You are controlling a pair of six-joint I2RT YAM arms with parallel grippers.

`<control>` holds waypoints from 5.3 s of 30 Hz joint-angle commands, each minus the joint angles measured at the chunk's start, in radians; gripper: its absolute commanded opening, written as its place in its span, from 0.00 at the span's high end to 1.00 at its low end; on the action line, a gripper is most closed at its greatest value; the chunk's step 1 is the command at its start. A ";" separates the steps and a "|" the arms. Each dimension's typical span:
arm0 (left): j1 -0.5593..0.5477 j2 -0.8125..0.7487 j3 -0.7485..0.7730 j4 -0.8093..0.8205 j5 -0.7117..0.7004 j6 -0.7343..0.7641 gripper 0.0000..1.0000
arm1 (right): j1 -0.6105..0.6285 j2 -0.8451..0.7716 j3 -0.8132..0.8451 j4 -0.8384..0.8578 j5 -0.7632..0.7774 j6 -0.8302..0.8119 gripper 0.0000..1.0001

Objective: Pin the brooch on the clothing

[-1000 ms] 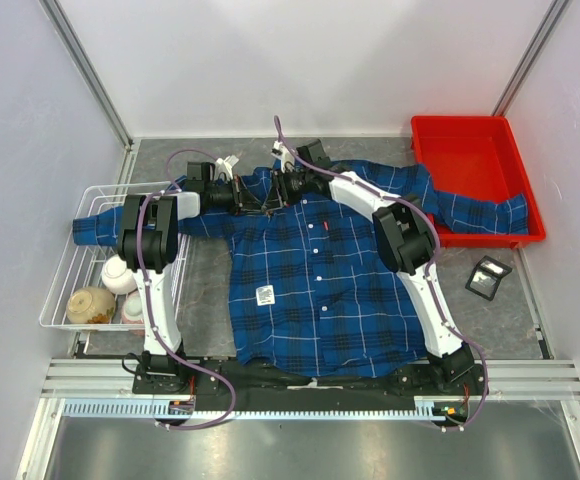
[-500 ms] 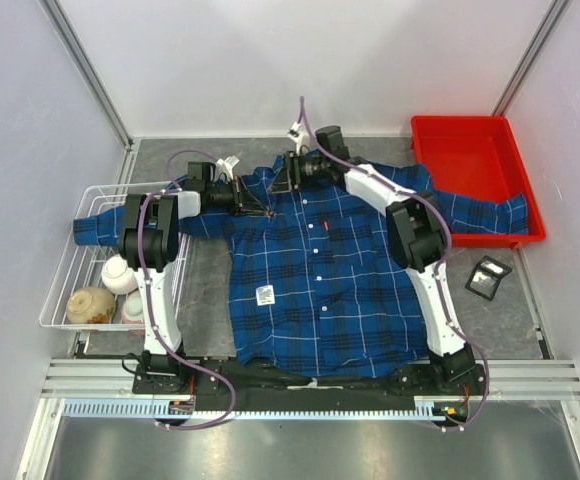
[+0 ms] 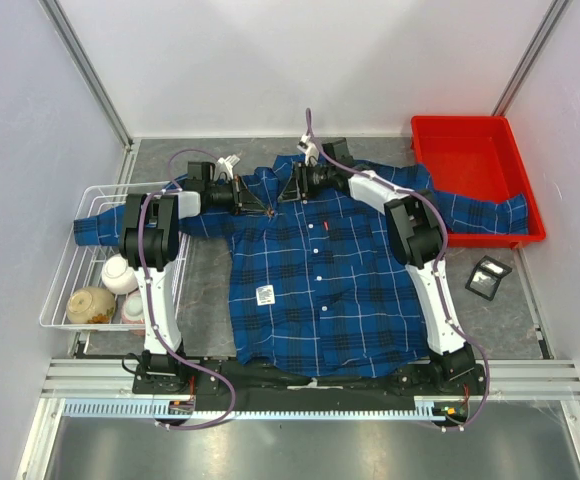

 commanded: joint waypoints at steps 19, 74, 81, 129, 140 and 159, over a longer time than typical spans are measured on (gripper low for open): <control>0.032 0.029 0.015 0.134 0.092 -0.049 0.98 | 0.067 0.068 0.050 0.045 -0.030 -0.024 0.55; 0.043 0.063 -0.017 0.396 0.227 -0.238 0.98 | 0.035 0.059 -0.042 0.246 -0.112 0.190 0.48; 0.041 0.072 -0.051 0.574 0.272 -0.382 0.98 | 0.023 0.052 -0.096 0.422 -0.203 0.323 0.50; 0.087 -0.034 -0.206 0.803 0.197 -0.477 0.58 | 0.000 -0.110 -0.192 0.487 -0.231 0.311 1.00; 0.090 -0.043 -0.211 0.854 0.177 -0.503 0.54 | -0.003 -0.114 -0.186 0.470 -0.224 0.282 1.00; 0.096 -0.112 -0.188 0.566 0.108 -0.327 0.54 | -0.005 -0.139 -0.185 0.388 -0.226 0.162 1.00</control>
